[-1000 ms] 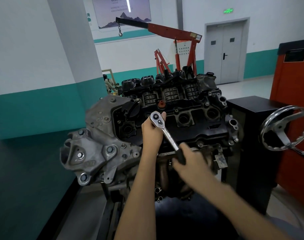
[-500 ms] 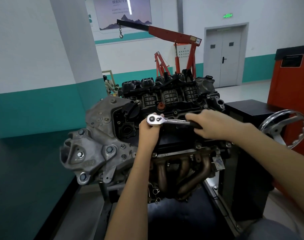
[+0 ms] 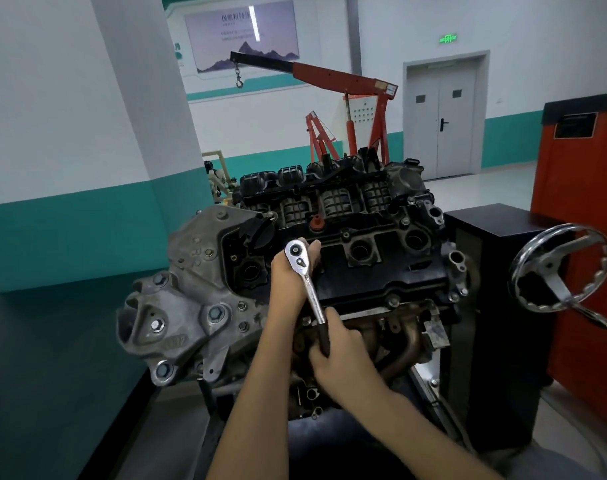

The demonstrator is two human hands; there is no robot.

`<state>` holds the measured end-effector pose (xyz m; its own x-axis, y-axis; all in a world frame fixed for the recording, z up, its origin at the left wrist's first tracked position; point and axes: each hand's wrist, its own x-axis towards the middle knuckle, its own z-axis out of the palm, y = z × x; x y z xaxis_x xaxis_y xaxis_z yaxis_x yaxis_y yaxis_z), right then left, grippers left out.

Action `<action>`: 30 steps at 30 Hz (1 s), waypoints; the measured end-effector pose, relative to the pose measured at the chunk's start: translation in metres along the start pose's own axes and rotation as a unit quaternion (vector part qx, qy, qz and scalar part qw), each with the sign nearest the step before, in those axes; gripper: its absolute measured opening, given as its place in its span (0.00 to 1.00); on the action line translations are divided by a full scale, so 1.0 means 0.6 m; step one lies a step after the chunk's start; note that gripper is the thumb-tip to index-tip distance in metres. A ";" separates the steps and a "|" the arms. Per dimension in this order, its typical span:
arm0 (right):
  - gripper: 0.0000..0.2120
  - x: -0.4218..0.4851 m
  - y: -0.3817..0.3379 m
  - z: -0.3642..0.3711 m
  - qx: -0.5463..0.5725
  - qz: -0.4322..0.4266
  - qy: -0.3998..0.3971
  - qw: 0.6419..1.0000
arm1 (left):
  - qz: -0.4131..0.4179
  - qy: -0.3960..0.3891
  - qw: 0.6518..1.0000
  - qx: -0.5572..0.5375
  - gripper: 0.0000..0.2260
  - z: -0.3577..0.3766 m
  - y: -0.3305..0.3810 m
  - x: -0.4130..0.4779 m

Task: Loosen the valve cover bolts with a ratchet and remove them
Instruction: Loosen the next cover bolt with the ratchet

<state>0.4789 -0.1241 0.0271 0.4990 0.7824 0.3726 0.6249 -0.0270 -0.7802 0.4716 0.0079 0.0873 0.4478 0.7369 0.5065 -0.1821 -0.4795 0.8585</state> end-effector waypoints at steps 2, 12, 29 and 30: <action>0.16 0.014 0.022 -0.070 -0.094 -0.029 -0.051 0.994 | 0.016 -0.028 0.999 -0.003 0.23 0.002 0.001 -0.001; 0.09 0.068 0.010 -0.176 -0.284 -0.098 -0.045 0.953 | 0.015 -0.001 0.999 -0.037 0.18 -0.002 -0.008 -0.008; 0.16 0.098 -0.003 -0.219 -0.385 -0.104 -0.078 0.914 | -0.014 -0.060 0.998 0.003 0.20 -0.009 0.002 0.005; 0.15 0.108 -0.009 -0.227 -0.408 -0.122 -0.074 0.902 | -0.017 -0.052 0.998 -0.007 0.20 -0.009 0.000 0.003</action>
<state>0.5898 -0.1582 0.1240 0.2399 0.8996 0.3649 0.9689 -0.2452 -0.0324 0.4675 0.0118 0.0888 0.5426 0.6991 0.4658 -0.1769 -0.4469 0.8769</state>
